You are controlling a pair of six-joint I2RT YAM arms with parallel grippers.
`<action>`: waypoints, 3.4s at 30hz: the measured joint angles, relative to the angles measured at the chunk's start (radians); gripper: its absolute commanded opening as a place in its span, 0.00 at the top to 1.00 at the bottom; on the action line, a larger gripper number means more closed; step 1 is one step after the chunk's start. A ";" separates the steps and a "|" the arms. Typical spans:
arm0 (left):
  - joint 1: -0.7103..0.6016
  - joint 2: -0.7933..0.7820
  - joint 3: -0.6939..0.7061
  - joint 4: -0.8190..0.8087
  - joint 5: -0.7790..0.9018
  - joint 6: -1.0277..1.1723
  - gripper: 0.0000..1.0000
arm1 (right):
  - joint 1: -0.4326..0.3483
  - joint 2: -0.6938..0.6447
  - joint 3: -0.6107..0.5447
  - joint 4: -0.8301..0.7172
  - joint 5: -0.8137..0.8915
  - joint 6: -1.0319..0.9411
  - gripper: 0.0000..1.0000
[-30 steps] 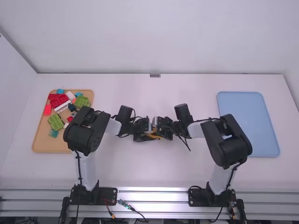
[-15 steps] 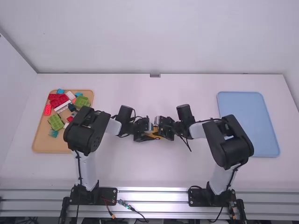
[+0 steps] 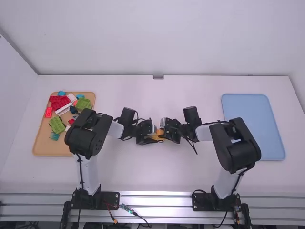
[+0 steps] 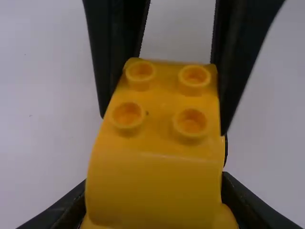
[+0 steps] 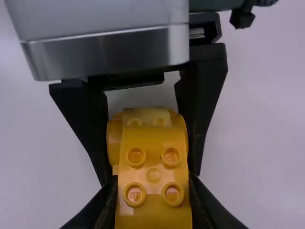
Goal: Assemble lego blocks to make yellow taxi
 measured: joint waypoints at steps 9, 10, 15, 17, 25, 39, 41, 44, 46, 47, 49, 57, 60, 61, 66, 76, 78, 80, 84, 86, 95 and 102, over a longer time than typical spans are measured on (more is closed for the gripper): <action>0.000 0.000 0.000 0.000 0.000 0.001 0.98 | 0.010 0.000 -0.003 0.008 -0.008 -0.029 1.00; 0.000 0.000 0.000 0.000 0.000 0.001 0.98 | 0.010 0.000 -0.004 0.010 -0.008 -0.032 1.00; 0.000 0.000 0.000 -0.001 0.000 0.002 0.98 | 0.010 0.031 -0.007 0.072 -0.035 -0.040 1.00; 0.000 0.000 0.000 -0.001 0.000 0.001 0.98 | 0.010 0.048 0.010 0.064 -0.057 -0.032 1.00; 0.000 0.000 0.000 -0.005 0.003 0.000 0.98 | 0.020 0.058 0.092 -0.103 -0.051 -0.078 1.00; 0.008 0.000 0.000 -0.010 0.008 0.002 0.98 | 0.041 0.058 0.103 -0.109 -0.019 -0.087 1.00; 0.008 0.000 0.000 -0.010 0.008 0.001 0.99 | 0.042 0.058 0.103 -0.109 -0.017 -0.085 1.00; 0.008 0.000 0.000 -0.010 0.008 0.001 0.98 | 0.046 0.058 0.103 -0.107 -0.008 -0.082 1.00; 0.009 0.000 0.000 -0.010 0.008 0.001 0.98 | 0.050 0.058 0.104 -0.107 0.002 -0.070 1.00; 0.010 0.000 0.000 -0.010 0.008 0.001 0.98 | 0.052 0.057 0.104 -0.106 0.008 -0.064 1.00; 0.013 0.000 0.000 -0.010 0.008 0.001 0.98 | 0.057 0.056 0.105 -0.103 0.017 -0.057 1.00; 0.016 0.000 0.000 -0.011 0.008 0.002 0.98 | 0.060 0.056 0.109 -0.104 0.018 -0.068 1.00; 0.016 0.000 0.000 -0.009 0.008 0.002 0.98 | 0.056 0.056 0.108 -0.106 0.013 -0.068 1.00; 0.016 0.000 0.000 -0.009 0.008 0.002 0.98 | 0.055 0.056 0.109 -0.107 0.011 -0.071 1.00; 0.016 0.000 0.000 -0.009 0.008 0.002 0.98 | 0.055 0.056 0.109 -0.108 0.012 -0.069 0.99; 0.014 0.000 0.000 -0.009 0.008 0.005 0.98 | 0.055 0.052 0.108 -0.114 0.017 -0.065 0.69; 0.014 0.000 0.000 -0.009 0.008 0.005 0.98 | 0.055 0.052 0.108 -0.113 0.017 -0.066 0.66; 0.014 0.000 0.000 -0.008 0.007 0.005 0.98 | 0.055 0.052 0.108 -0.114 0.020 -0.060 0.64; 0.012 0.000 0.000 -0.007 0.004 0.005 0.98 | 0.058 0.052 0.098 -0.119 0.049 -0.046 0.59; 0.011 0.000 0.000 -0.006 0.004 0.005 0.98 | 0.058 0.052 0.097 -0.119 0.050 -0.045 0.59; 0.011 0.000 0.000 -0.005 0.003 0.002 0.98 | 0.058 0.050 0.097 -0.127 0.049 -0.043 0.48; 0.010 0.000 0.000 -0.007 0.003 0.001 0.98 | 0.062 0.015 0.091 -0.140 0.069 -0.042 0.01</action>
